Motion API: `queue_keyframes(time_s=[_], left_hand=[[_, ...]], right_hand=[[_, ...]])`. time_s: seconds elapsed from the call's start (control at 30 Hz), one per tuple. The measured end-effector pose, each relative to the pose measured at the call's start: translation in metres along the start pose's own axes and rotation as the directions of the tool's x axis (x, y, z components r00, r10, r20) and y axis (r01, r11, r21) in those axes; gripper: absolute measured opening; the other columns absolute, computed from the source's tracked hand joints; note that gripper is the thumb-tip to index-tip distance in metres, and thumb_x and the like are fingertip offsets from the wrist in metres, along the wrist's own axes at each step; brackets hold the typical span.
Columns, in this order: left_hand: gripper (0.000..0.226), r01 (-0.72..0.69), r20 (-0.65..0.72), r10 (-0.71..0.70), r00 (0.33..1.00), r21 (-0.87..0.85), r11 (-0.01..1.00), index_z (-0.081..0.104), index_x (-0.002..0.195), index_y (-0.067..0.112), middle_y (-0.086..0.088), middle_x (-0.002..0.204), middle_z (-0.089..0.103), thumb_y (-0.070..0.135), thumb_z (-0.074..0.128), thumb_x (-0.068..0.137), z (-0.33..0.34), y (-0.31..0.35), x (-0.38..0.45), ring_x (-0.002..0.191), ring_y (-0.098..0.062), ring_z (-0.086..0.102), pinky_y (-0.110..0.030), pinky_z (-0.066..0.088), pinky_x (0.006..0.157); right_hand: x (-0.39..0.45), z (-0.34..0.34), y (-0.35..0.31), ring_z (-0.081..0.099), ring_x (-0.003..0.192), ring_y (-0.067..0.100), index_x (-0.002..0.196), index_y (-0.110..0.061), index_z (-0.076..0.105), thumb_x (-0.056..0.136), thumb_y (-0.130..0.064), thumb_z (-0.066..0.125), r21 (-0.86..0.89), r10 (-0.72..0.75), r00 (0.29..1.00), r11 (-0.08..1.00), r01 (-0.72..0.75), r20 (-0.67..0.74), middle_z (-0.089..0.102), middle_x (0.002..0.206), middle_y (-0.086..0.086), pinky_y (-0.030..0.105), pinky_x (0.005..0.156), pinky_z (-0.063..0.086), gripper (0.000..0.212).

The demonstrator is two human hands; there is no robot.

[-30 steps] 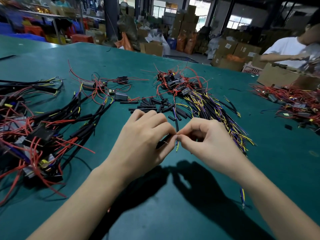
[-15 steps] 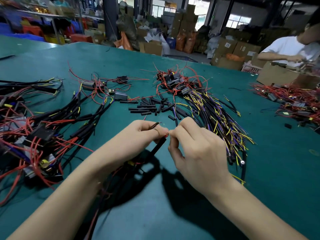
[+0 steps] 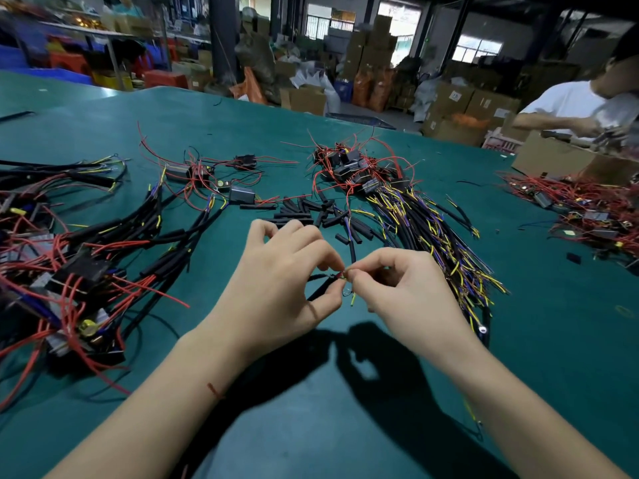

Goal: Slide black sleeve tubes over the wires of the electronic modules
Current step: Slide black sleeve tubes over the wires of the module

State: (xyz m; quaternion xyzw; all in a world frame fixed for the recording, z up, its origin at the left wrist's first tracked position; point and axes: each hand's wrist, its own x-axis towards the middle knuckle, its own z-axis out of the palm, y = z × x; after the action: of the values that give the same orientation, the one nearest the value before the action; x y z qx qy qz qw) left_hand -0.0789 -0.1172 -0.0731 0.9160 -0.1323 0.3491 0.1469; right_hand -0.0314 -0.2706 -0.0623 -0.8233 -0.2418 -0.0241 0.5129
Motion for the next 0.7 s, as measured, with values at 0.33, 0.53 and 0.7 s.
queue_keyframes(time_s=[0.33,0.53,0.7], left_hand=[[0.012,0.276,0.069,-0.268,0.961,-0.318,0.907,0.065,0.070,0.022,0.009,0.067,0.062,0.027,0.060,0.081,0.001,0.008,0.001,0.073,-0.012,0.057,-0.032,0.039,0.074],[0.022,0.503,0.238,-0.458,0.856,-0.587,0.634,0.064,0.066,0.023,0.018,0.051,0.054,0.013,0.066,0.085,0.002,0.006,0.004,0.048,0.004,0.046,-0.006,0.034,0.052],[0.014,0.332,0.041,-0.350,0.936,-0.433,0.838,0.063,0.073,0.029,0.014,0.071,0.063,0.020,0.069,0.083,0.004,0.007,0.001,0.075,-0.003,0.057,-0.033,0.045,0.080]], right_hand=[[-0.010,0.010,0.001,0.054,0.061,0.019,0.071,-0.014,0.057,0.084,-0.014,0.063,-0.796,-0.630,0.776,0.453,0.401,0.033,0.055,0.073,0.000,0.030,0.049,0.036,0.014],[-0.005,0.006,0.007,0.058,0.070,0.016,0.083,-0.015,0.064,0.086,-0.015,0.062,-0.558,-0.547,0.837,0.704,0.439,-0.031,0.060,0.085,-0.003,0.033,0.058,0.047,0.004],[0.006,-0.006,0.005,0.057,0.065,0.002,0.081,-0.018,0.069,0.088,-0.017,0.065,-0.033,-0.108,0.991,0.993,0.111,0.078,0.069,0.074,-0.010,0.017,0.065,0.045,0.008]])
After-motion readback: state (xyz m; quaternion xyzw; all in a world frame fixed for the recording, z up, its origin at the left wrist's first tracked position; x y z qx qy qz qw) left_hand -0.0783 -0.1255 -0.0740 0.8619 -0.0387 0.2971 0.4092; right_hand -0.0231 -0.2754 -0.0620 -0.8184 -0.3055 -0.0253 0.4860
